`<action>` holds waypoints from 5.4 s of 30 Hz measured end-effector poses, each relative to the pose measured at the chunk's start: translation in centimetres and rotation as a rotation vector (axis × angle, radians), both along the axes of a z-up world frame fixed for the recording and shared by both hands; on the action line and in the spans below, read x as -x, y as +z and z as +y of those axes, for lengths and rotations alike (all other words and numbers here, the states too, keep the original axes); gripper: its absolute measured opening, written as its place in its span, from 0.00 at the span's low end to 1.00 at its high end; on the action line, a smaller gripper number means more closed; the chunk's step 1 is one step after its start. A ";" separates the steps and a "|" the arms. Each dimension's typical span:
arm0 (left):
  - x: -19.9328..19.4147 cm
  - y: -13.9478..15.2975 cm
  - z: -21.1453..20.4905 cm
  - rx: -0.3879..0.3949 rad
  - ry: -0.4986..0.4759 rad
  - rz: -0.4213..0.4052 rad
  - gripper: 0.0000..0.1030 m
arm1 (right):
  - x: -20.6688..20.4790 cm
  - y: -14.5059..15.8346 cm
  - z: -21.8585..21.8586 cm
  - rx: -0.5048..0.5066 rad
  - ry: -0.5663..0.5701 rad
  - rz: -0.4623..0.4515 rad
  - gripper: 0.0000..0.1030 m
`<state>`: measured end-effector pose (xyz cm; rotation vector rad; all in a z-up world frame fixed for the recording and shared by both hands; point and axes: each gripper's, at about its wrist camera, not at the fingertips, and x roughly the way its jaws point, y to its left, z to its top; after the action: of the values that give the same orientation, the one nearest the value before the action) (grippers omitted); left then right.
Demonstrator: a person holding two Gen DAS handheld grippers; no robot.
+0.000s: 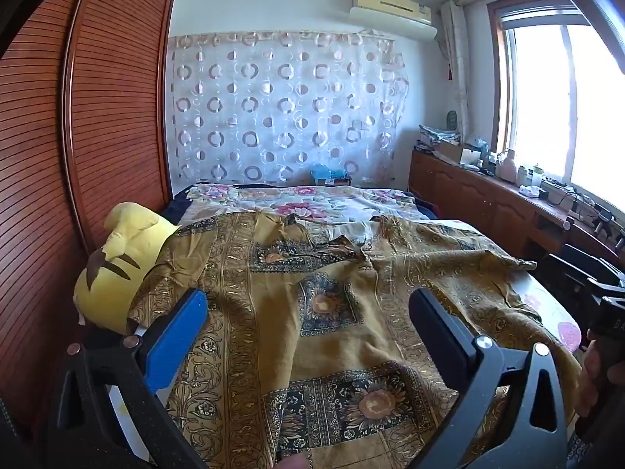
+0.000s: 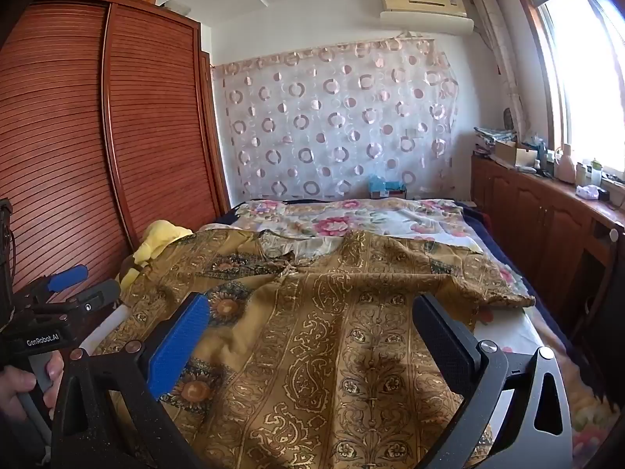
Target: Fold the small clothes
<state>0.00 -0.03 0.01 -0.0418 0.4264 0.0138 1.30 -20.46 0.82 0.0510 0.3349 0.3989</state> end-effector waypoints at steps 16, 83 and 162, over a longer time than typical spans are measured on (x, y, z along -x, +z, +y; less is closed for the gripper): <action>0.6 0.5 0.0 -0.009 0.018 -0.028 1.00 | -0.1 -0.1 0.0 -0.007 -0.001 0.003 1.00; 1.2 1.8 -0.3 -0.021 0.020 -0.049 1.00 | -0.1 -0.2 -0.1 -0.013 0.002 0.003 1.00; -11.6 -12.4 26.5 0.485 -0.013 0.485 0.49 | -9.8 -2.6 8.5 0.187 0.345 0.236 1.00</action>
<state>11.62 26.49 -12.41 -0.5218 0.9081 -0.0951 11.11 -11.92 -1.76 -0.1457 0.6161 0.7043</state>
